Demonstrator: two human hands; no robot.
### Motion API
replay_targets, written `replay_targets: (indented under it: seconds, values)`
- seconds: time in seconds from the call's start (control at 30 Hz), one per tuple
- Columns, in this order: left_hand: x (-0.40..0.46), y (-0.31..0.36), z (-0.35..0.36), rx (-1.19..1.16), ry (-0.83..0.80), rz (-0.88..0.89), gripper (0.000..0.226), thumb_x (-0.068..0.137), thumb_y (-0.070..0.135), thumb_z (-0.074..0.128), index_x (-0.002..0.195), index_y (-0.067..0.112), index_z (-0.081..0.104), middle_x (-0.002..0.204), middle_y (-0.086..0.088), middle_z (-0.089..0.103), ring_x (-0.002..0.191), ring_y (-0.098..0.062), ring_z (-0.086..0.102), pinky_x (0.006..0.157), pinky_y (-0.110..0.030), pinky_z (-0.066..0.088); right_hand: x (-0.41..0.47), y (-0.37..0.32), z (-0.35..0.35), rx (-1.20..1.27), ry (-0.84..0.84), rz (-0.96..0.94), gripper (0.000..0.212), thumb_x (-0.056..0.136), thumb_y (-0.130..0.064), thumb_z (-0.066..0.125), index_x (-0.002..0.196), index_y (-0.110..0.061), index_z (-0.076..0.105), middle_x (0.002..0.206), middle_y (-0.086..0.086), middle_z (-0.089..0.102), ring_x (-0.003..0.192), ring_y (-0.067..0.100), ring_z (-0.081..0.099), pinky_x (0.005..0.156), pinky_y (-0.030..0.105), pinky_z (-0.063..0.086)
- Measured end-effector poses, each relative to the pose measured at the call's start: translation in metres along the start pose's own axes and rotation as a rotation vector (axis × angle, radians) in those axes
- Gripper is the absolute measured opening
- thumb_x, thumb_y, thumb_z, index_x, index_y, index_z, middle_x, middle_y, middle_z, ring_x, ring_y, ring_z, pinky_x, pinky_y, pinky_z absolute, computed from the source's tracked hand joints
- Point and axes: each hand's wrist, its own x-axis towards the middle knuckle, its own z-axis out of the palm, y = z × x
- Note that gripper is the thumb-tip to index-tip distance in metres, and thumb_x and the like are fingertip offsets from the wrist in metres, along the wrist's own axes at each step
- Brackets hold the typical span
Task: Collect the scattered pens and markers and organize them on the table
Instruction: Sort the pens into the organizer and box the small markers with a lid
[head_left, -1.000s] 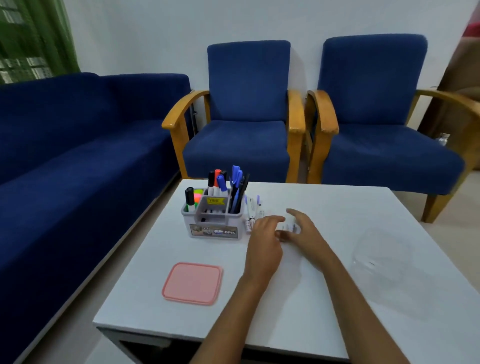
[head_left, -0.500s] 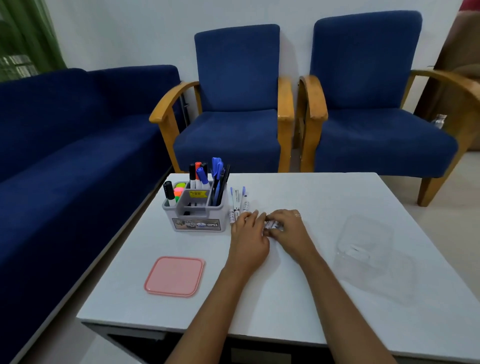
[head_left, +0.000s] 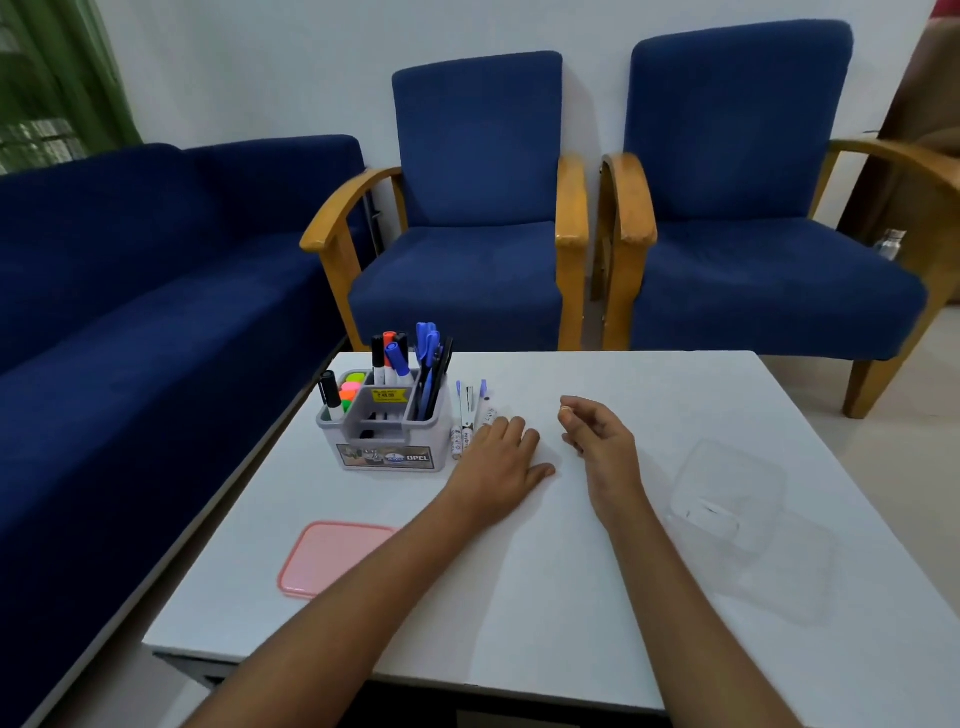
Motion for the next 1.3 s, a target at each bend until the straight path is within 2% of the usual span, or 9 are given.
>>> replay_targets:
  seconds: [0.3, 0.47, 0.53, 0.73, 0.87, 1.1, 1.17, 1.23, 1.3]
  values:
    - [0.000, 0.004, -0.004, -0.165, 0.155, 0.008, 0.046, 0.092, 0.045, 0.028, 0.094, 0.006, 0.053, 0.093, -0.012, 0.057, 0.086, -0.029, 0.054, 0.066, -0.038, 0.041, -0.003, -0.004, -0.001, 0.314, -0.060, 0.105, 0.021, 0.095, -0.016, 0.055, 0.114, -0.011, 0.062, 0.109, 0.002, 0.065, 0.098, 0.016, 0.061, 0.080, 0.022, 0.053]
    - [-0.004, 0.034, -0.026, -1.487, 0.574, -0.880, 0.034, 0.097, 0.035, 0.038, 0.072, 0.015, 0.049, 0.066, 0.001, 0.050, 0.061, -0.015, 0.045, 0.057, -0.029, 0.037, -0.016, -0.011, 0.003, 0.929, -0.017, 0.355, 0.020, 0.094, -0.011, 0.049, 0.102, 0.003, 0.062, 0.093, 0.015, 0.060, 0.083, 0.023, 0.058, 0.073, 0.028, 0.059]
    - [-0.001, 0.045, -0.035, -1.744, 0.640, -1.081, 0.036, 0.098, 0.033, 0.038, 0.071, 0.015, 0.052, 0.068, 0.002, 0.053, 0.062, -0.013, 0.046, 0.057, -0.025, 0.037, -0.026, -0.009, 0.016, 0.984, 0.027, 0.398, 0.026, 0.096, -0.016, 0.045, 0.100, 0.003, 0.061, 0.096, 0.016, 0.059, 0.087, 0.024, 0.059, 0.076, 0.031, 0.058]
    - [-0.005, 0.060, -0.028, -0.902, 0.571, -0.703, 0.032, 0.098, 0.035, 0.040, 0.077, 0.015, 0.053, 0.081, 0.001, 0.059, 0.090, -0.022, 0.055, 0.084, -0.039, 0.045, -0.056, -0.003, 0.040, 0.930, -0.059, 0.531, 0.041, 0.100, -0.035, 0.035, 0.103, -0.006, 0.063, 0.091, 0.011, 0.070, 0.080, 0.021, 0.071, 0.065, 0.025, 0.058]
    - [-0.005, 0.062, -0.037, -0.602, 0.385, -0.678, 0.064, 0.090, 0.064, 0.021, 0.096, 0.013, 0.059, 0.102, -0.001, 0.060, 0.104, -0.019, 0.048, 0.095, -0.035, 0.036, -0.063, -0.009, 0.044, 0.935, -0.086, 0.564, 0.034, 0.101, -0.030, 0.034, 0.093, -0.010, 0.060, 0.073, 0.005, 0.068, 0.077, 0.017, 0.063, 0.062, 0.021, 0.056]
    - [-0.003, 0.059, -0.074, -1.107, 0.755, -0.723, 0.033, 0.101, 0.037, 0.035, 0.102, 0.015, 0.059, 0.105, 0.005, 0.055, 0.104, -0.010, 0.043, 0.094, -0.028, 0.036, -0.050, -0.020, 0.038, 0.848, 0.025, 0.503, 0.029, 0.099, -0.028, 0.044, 0.113, -0.009, 0.060, 0.095, 0.012, 0.068, 0.086, 0.022, 0.069, 0.071, 0.032, 0.061]
    - [-0.002, 0.047, -0.074, -1.262, 0.819, -0.768, 0.023, 0.099, 0.028, 0.039, 0.096, 0.017, 0.059, 0.103, -0.001, 0.060, 0.103, -0.018, 0.052, 0.091, -0.032, 0.043, -0.037, -0.033, 0.033, 0.905, 0.051, 0.460, 0.031, 0.095, -0.032, 0.054, 0.121, -0.016, 0.059, 0.120, 0.006, 0.062, 0.109, 0.019, 0.062, 0.093, 0.031, 0.054]
    - [-0.006, 0.043, -0.062, -1.205, 0.657, -0.721, 0.013, 0.092, 0.010, 0.046, 0.096, 0.017, 0.056, 0.102, -0.002, 0.061, 0.097, -0.017, 0.055, 0.082, -0.027, 0.046, -0.029, -0.052, 0.028, 0.894, -0.016, 0.375, 0.044, 0.089, -0.038, 0.060, 0.128, -0.020, 0.055, 0.134, 0.002, 0.053, 0.119, 0.013, 0.053, 0.102, 0.024, 0.046]
    - [-0.014, 0.054, -0.040, -1.205, 0.351, -0.525, 0.031, 0.079, 0.004, 0.051, 0.107, 0.017, 0.052, 0.108, -0.003, 0.059, 0.092, -0.012, 0.054, 0.079, -0.023, 0.043, -0.019, -0.082, 0.023, 0.854, -0.052, 0.244, 0.038, 0.088, -0.023, 0.065, 0.123, -0.010, 0.059, 0.131, 0.011, 0.051, 0.105, 0.013, 0.058, 0.077, 0.014, 0.055]
